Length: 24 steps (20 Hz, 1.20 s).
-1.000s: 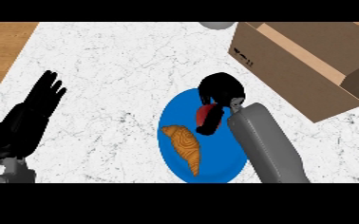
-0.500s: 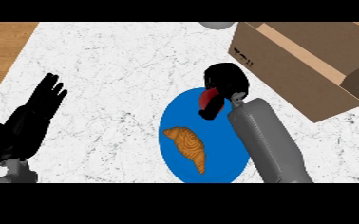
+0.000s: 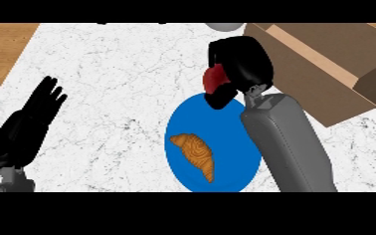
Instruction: Pick the pear from the plate and place it in the cardboard box
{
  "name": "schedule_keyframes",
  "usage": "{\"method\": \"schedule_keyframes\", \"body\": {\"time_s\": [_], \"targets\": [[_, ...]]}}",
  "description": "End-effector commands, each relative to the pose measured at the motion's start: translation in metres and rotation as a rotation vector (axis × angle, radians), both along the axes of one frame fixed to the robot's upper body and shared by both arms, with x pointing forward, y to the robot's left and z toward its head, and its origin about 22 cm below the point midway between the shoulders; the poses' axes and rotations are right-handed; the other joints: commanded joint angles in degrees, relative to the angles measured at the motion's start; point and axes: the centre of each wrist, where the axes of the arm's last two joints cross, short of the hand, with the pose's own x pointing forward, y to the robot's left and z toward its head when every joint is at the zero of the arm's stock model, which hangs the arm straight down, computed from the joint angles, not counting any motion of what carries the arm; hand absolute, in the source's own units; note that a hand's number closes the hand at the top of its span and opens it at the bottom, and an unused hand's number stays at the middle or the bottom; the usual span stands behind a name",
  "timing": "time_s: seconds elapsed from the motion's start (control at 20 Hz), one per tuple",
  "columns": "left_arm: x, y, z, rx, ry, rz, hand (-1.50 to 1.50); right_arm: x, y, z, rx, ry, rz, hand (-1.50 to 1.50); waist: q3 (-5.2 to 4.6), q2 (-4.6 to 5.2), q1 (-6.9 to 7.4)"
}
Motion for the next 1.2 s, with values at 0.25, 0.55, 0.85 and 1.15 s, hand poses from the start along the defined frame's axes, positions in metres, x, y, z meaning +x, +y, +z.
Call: {"method": "schedule_keyframes", "body": {"time_s": [0.25,0.55,0.85,1.15], "targets": [[0.01,-0.001,-0.006,-0.008,-0.018,0.006,0.0,-0.035,-0.026,0.097,0.119,-0.264,-0.212,1.5,-0.02,0.08,-0.51],[0.0,-0.011,-0.01,0.008,-0.005,-0.012,0.0,-0.008,-0.05,0.117,0.126,-0.285,-0.352,1.5,-0.01,0.33,0.64],[0.017,0.0,-0.004,0.002,-0.008,-0.009,0.0,0.032,-0.094,0.107,0.041,-0.27,-0.357,1.5,-0.01,0.55,0.66],[-0.001,-0.012,0.008,0.01,-0.03,0.0,0.0,0.049,-0.127,0.068,0.055,-0.288,-0.347,1.5,0.03,0.5,1.06]]}}
